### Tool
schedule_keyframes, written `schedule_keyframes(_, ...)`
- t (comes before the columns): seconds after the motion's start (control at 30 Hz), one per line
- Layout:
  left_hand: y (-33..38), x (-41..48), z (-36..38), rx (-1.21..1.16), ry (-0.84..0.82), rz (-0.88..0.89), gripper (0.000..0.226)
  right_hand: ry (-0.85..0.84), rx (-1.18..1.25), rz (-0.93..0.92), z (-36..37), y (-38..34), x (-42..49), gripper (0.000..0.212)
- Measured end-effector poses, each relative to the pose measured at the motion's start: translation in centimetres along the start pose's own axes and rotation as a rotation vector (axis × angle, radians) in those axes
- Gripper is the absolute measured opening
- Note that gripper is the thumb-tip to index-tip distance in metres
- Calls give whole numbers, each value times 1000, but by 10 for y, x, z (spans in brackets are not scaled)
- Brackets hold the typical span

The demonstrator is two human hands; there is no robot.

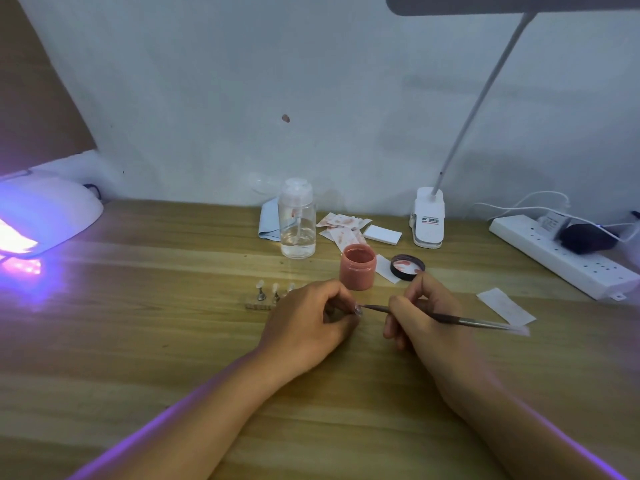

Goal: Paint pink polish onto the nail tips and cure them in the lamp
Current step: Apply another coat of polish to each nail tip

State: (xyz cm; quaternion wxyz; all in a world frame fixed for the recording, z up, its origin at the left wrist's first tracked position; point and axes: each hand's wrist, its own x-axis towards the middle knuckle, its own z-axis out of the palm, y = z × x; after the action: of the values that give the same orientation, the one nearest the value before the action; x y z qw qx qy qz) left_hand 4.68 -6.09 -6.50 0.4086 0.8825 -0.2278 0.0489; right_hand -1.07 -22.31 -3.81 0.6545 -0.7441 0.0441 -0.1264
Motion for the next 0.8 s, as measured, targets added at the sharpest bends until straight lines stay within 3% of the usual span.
schedule_keyframes(0.23,0,0,-1,5,3,18,22,-41,-9,-23,1,0,-1,17)
schedule_keyframes(0.8,2,-1,-1,17,6,22,21,6,-61,-59,3,0,-3,15)
